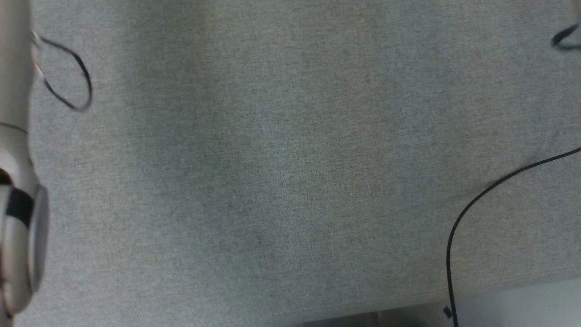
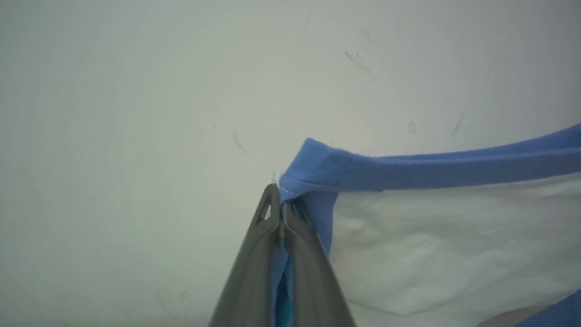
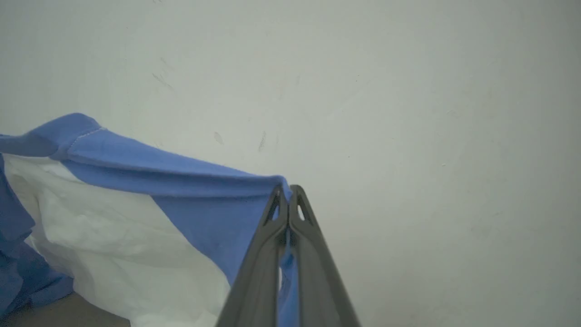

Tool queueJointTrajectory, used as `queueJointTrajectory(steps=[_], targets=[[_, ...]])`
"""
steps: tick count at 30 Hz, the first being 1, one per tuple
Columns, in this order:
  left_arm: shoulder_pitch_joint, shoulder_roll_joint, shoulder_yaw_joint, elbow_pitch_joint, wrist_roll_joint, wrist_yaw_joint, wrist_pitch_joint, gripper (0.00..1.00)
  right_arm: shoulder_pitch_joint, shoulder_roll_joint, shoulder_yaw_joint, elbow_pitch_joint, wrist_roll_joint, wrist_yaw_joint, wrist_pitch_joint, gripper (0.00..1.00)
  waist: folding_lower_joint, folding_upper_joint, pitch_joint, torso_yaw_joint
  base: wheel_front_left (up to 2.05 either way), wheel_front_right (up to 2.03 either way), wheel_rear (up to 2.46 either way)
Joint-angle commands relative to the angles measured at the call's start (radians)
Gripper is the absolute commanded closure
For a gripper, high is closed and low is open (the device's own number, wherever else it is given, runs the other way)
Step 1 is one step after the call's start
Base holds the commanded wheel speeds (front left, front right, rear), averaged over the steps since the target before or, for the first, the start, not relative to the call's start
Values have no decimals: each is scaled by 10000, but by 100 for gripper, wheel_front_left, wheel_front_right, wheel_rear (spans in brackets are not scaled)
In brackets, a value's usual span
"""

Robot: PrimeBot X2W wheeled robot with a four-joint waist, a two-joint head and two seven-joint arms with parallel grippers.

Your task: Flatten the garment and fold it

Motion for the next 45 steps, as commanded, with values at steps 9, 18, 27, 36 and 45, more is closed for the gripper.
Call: queueJointTrajectory(steps=[9, 18, 27, 36, 45], targets=[[3607, -511, 635, -1198, -148, -5, -143, 100, 2892, 116, 1554, -442, 1312, -94, -281, 100, -4, 0, -1641, 387, 0, 0, 0], [8573, -992, 1086, -4294, 401, 140, -145, 100, 6965, -993, 2476, -2952, 2319, -94, -322, 100, -4, 0, -3576, 721, 0, 0, 0], [12786, -936, 687, -6474, 647, 486, 158, 100, 11460, -1639, 2119, -5560, 2561, -94, 482, 100, -4, 0, -5158, 688, 0, 0, 0], [16220, -644, 494, -8751, 554, 1249, 1274, 100, 16111, -1316, -102, -8840, 1857, -94, 2043, 100, -4, 0, -6004, 744, 0, 0, 0], [18623, -585, 152, -10117, 435, 1935, 2523, 100, 19382, -190, -1644, -10870, 761, -94, 3720, 100, -4, 0, -6301, 723, 0, 0, 0]])
